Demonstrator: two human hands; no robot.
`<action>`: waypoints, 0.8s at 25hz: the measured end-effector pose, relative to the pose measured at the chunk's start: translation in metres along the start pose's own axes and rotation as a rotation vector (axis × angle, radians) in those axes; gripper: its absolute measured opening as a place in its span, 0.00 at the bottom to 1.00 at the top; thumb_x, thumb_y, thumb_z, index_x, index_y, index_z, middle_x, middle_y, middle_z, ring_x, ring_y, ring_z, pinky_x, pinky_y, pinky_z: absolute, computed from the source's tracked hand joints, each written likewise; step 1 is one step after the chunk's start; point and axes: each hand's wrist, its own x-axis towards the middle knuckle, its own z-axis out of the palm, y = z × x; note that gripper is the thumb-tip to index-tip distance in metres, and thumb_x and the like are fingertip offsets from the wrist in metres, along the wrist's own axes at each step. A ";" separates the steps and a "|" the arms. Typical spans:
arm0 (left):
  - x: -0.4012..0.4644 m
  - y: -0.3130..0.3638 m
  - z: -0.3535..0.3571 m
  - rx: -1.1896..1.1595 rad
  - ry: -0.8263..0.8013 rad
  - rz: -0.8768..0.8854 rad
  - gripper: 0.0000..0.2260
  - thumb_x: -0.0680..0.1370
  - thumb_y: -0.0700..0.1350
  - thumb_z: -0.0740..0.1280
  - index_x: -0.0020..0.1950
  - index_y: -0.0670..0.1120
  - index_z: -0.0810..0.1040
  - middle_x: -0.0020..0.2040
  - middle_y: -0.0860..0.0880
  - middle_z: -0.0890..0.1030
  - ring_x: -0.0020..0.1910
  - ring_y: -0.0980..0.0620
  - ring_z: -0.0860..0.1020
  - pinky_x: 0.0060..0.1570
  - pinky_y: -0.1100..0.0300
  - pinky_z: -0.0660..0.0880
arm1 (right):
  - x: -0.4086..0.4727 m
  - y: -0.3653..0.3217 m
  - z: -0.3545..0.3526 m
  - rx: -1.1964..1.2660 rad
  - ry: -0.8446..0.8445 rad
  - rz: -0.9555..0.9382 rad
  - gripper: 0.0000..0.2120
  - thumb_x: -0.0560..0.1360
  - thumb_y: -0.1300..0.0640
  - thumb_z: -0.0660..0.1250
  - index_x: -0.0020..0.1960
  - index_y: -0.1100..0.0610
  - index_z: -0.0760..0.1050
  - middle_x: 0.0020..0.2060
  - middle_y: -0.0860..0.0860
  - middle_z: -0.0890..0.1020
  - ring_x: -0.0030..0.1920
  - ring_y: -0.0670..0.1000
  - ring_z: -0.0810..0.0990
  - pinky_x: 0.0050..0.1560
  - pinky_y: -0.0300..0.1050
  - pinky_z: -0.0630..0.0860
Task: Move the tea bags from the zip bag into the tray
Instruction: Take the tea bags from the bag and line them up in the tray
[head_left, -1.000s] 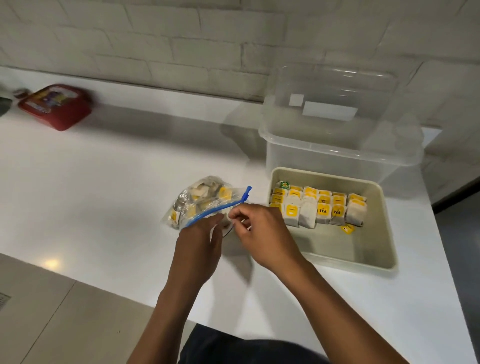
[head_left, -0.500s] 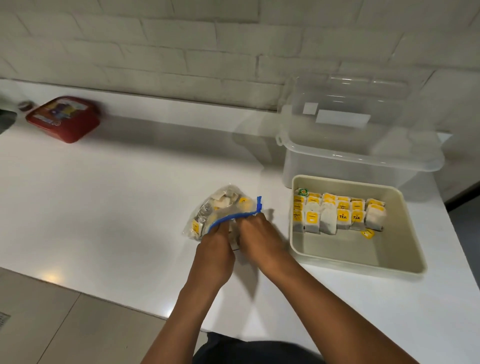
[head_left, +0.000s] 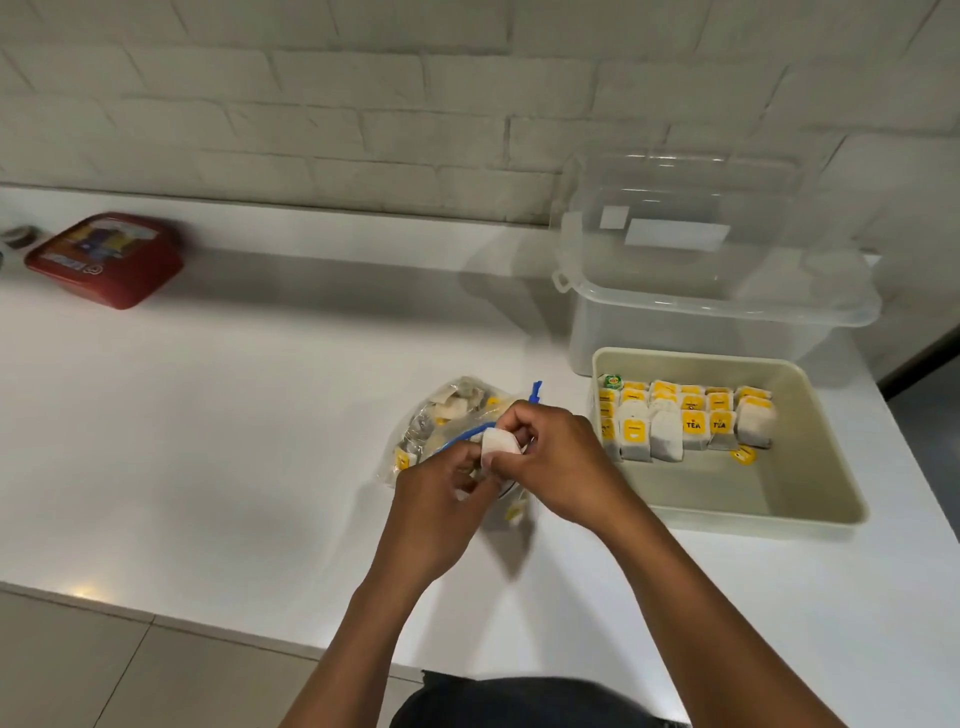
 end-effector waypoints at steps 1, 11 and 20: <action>0.000 0.001 -0.001 -0.030 0.020 -0.002 0.03 0.77 0.51 0.72 0.49 0.56 0.82 0.40 0.64 0.82 0.41 0.66 0.80 0.38 0.75 0.70 | -0.001 -0.003 -0.005 0.050 0.002 0.001 0.07 0.68 0.56 0.76 0.42 0.51 0.79 0.35 0.43 0.81 0.33 0.40 0.75 0.37 0.36 0.72; -0.002 0.010 -0.012 -0.379 -0.114 0.148 0.10 0.76 0.43 0.72 0.55 0.52 0.77 0.57 0.58 0.81 0.59 0.54 0.80 0.52 0.59 0.79 | -0.008 -0.015 -0.033 0.210 0.005 -0.139 0.12 0.71 0.66 0.67 0.39 0.50 0.82 0.37 0.49 0.83 0.38 0.52 0.80 0.43 0.49 0.77; 0.010 0.017 -0.012 -0.501 -0.107 0.165 0.09 0.79 0.37 0.68 0.58 0.47 0.79 0.51 0.48 0.84 0.50 0.48 0.83 0.47 0.60 0.78 | -0.004 -0.027 -0.043 0.174 -0.088 -0.202 0.12 0.73 0.63 0.71 0.37 0.47 0.83 0.60 0.41 0.76 0.59 0.38 0.75 0.50 0.31 0.64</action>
